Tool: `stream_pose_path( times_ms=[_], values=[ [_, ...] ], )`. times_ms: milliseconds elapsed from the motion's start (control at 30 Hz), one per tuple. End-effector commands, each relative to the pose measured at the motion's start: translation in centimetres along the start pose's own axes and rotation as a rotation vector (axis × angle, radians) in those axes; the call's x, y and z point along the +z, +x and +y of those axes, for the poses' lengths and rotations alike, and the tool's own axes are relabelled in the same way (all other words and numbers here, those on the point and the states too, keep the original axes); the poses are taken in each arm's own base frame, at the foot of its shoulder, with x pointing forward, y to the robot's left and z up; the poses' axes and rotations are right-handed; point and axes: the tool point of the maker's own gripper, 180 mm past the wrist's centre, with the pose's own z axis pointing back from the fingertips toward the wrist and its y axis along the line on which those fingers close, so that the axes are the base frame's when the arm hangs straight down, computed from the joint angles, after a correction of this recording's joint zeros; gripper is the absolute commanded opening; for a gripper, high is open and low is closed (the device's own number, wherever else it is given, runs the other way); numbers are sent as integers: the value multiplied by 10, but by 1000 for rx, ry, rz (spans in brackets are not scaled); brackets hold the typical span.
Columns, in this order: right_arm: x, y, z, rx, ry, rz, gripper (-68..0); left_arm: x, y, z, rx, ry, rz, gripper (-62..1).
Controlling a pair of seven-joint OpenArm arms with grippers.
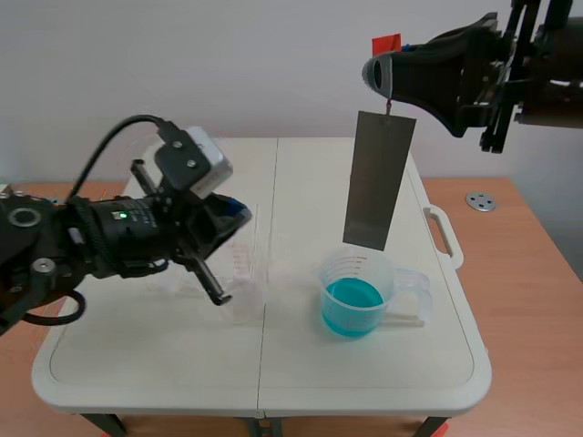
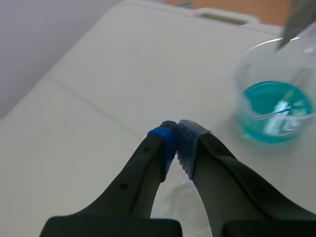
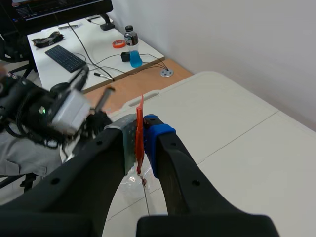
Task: Hold the metal plate by the orange handle, dip it into the blue solution, take it out and point at it, then put the plate back in the beaker on the left.
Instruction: 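Point at the plate with the left hand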
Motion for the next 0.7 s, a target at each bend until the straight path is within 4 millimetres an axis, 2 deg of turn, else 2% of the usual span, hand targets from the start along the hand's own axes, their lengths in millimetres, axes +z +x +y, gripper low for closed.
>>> stream_pose_path(
  times_ms=[0, 267, 433, 500, 567, 667],
  values=[
    [0, 13, 3, 16, 17, -47, -665, 20, 4, 13, -31, 44, -17, -579],
    [0, 13, 3, 15, 18, -46, -665, 114, -20, 66, -62, 295, 41, -579],
    [0, 12, 2, 11, 16, -45, -665, 181, -56, 99, -68, 504, 182, -579],
    [1, 11, 0, 6, 13, -42, -665, 209, -72, 103, -75, 569, 255, -579],
    [1, 9, -2, 0, 8, -39, -665, 233, -90, 98, -78, 599, 335, -579],
    [1, 6, -4, -8, 3, -35, -665, 262, -117, 76, -57, 573, 456, -579]
  ],
)
